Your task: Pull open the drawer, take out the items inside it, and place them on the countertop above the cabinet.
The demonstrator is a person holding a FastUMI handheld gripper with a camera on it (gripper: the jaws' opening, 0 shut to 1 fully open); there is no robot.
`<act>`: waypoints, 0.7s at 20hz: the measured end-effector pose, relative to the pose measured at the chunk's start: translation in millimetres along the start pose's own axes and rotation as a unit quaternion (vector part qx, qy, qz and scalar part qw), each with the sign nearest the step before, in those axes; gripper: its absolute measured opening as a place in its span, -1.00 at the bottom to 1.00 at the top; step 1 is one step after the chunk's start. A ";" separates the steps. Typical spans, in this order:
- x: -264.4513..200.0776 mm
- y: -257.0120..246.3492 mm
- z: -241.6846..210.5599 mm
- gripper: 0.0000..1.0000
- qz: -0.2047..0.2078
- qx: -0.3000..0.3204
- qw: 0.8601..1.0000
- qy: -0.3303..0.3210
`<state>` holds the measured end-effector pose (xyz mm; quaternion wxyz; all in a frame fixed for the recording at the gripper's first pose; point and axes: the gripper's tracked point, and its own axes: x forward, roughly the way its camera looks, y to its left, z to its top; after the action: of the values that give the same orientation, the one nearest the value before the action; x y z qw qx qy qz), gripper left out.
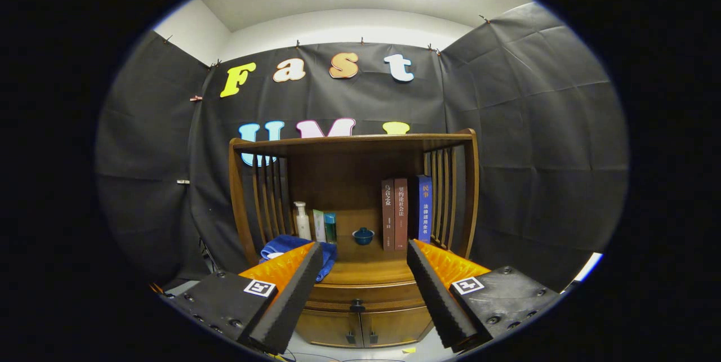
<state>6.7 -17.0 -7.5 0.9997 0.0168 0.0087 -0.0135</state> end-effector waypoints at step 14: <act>7.9 2.5 -15.4 0.95 -0.002 0.000 1.000 0.011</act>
<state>14.4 -14.2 -23.0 0.9995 0.0174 0.0202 -0.0155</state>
